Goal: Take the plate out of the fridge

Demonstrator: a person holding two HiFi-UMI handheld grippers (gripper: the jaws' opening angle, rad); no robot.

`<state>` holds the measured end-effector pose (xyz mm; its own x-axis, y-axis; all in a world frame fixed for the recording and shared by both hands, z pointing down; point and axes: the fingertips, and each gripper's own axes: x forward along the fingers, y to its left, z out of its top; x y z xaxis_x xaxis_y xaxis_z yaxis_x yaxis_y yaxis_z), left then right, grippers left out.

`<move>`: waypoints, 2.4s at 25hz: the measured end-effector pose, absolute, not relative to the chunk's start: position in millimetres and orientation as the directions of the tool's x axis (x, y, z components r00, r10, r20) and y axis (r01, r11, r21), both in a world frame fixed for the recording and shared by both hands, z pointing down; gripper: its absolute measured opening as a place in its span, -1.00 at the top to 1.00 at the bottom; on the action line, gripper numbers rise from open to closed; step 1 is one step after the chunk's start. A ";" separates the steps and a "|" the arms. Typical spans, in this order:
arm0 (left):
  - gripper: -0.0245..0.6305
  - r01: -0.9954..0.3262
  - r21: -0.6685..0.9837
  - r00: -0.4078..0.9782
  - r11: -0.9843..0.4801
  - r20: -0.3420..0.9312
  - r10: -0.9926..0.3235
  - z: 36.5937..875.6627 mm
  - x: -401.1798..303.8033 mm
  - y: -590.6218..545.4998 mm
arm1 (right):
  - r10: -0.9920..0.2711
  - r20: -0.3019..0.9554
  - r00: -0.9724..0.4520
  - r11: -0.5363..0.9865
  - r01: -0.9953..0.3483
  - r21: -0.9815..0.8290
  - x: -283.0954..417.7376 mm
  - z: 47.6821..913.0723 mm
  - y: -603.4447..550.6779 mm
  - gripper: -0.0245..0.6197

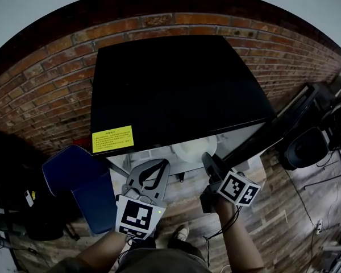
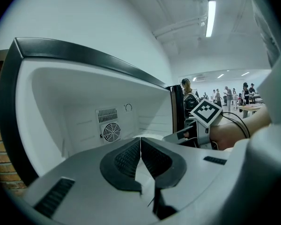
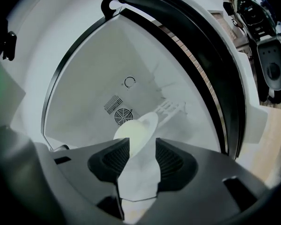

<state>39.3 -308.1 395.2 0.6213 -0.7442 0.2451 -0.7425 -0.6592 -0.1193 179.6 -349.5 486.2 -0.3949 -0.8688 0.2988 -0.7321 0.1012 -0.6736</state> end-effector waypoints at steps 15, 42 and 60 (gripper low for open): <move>0.87 -0.755 -0.107 0.608 -0.647 0.257 -0.751 400.3 31.1 -302.5 | -0.873 0.237 -0.427 0.037 -0.541 -0.840 162.3 487.7 -355.9 0.65; 0.87 -0.753 -0.103 0.613 -0.650 0.248 -0.750 396.4 15.6 -287.4 | -0.909 0.262 -0.324 -0.213 -0.178 -0.961 161.1 494.2 -327.7 0.83; 0.87 -0.751 -0.123 0.629 -0.648 0.165 -0.760 367.2 8.4 -269.3 | -0.935 0.149 -0.321 -0.120 -0.111 -0.987 161.9 411.8 -277.7 0.83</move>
<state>8.4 -269.3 367.2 0.6288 -0.7599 0.1648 -0.7512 -0.6484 -0.1234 161.9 -277.7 411.8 -0.3214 -0.9351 0.1495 -0.1110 -0.1195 -0.9866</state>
